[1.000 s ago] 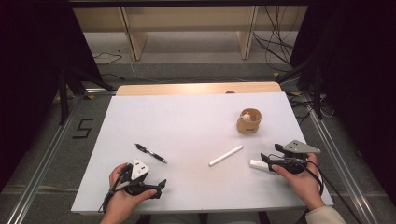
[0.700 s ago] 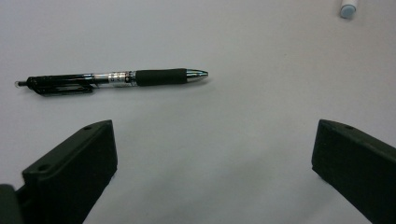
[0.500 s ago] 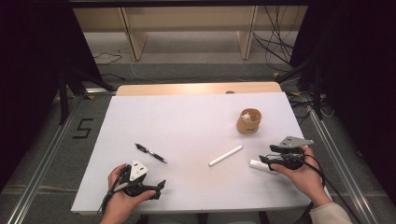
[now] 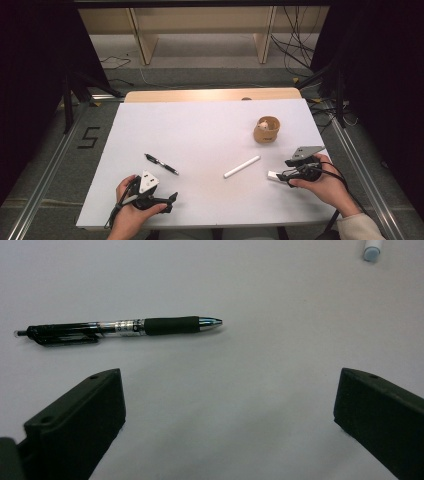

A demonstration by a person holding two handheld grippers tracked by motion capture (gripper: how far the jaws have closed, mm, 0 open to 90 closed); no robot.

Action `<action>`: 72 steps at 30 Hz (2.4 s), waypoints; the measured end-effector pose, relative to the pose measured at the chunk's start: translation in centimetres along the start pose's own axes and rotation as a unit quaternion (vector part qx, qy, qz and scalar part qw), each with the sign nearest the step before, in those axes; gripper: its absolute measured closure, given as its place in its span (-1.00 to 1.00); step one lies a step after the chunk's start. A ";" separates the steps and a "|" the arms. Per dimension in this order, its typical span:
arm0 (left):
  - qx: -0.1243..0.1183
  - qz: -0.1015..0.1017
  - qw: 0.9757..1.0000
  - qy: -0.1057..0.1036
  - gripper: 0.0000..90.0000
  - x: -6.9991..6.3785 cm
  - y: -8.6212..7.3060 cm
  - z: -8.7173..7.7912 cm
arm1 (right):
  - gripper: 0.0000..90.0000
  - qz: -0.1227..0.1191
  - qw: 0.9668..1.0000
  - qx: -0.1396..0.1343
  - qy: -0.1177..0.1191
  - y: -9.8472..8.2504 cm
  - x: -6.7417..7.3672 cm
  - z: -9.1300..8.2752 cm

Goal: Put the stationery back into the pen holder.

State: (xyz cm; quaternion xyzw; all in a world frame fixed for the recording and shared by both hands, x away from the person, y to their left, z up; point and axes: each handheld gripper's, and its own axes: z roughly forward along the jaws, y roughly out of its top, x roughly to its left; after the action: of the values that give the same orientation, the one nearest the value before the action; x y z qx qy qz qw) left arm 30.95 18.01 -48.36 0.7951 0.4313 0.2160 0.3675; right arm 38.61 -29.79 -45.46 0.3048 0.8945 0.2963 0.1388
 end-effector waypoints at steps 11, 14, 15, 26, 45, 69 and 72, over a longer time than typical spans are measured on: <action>0.000 0.000 1.000 -0.001 -1.00 -0.1 0.0 0.1 | -0.01 -0.059 0.996 0.069 0.018 0.4 0.3 0.2; -0.001 0.001 1.000 -0.001 -1.00 -0.1 0.1 0.1 | 0.03 -0.077 0.992 0.095 0.021 0.8 0.3 0.3; 0.000 0.000 1.000 -0.001 -1.00 -0.1 0.1 0.0 | 0.06 -0.081 0.991 0.104 0.024 0.9 0.4 0.4; -0.002 0.002 1.000 -0.002 -1.00 0.0 0.1 0.1 | 0.20 -0.133 0.973 0.185 0.026 2.9 0.4 1.1; 0.000 0.003 1.000 -0.004 -0.99 -0.1 0.1 0.1 | 0.47 -0.169 0.954 0.243 0.042 4.1 0.8 2.4; -0.003 0.009 1.000 -0.008 -0.96 -0.2 0.1 0.2 | 0.53 -0.198 0.944 0.255 0.065 4.5 0.5 2.7; -0.001 0.013 1.000 -0.009 -0.94 -0.2 0.1 0.2 | 0.53 -0.196 0.945 0.254 0.068 4.5 0.5 2.5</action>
State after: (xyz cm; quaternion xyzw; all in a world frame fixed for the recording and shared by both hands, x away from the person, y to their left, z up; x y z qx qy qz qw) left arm 31.00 17.71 -48.37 0.8019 0.4177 0.2141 0.3697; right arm 41.43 -25.49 -44.68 0.1280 0.9894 0.0466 0.0510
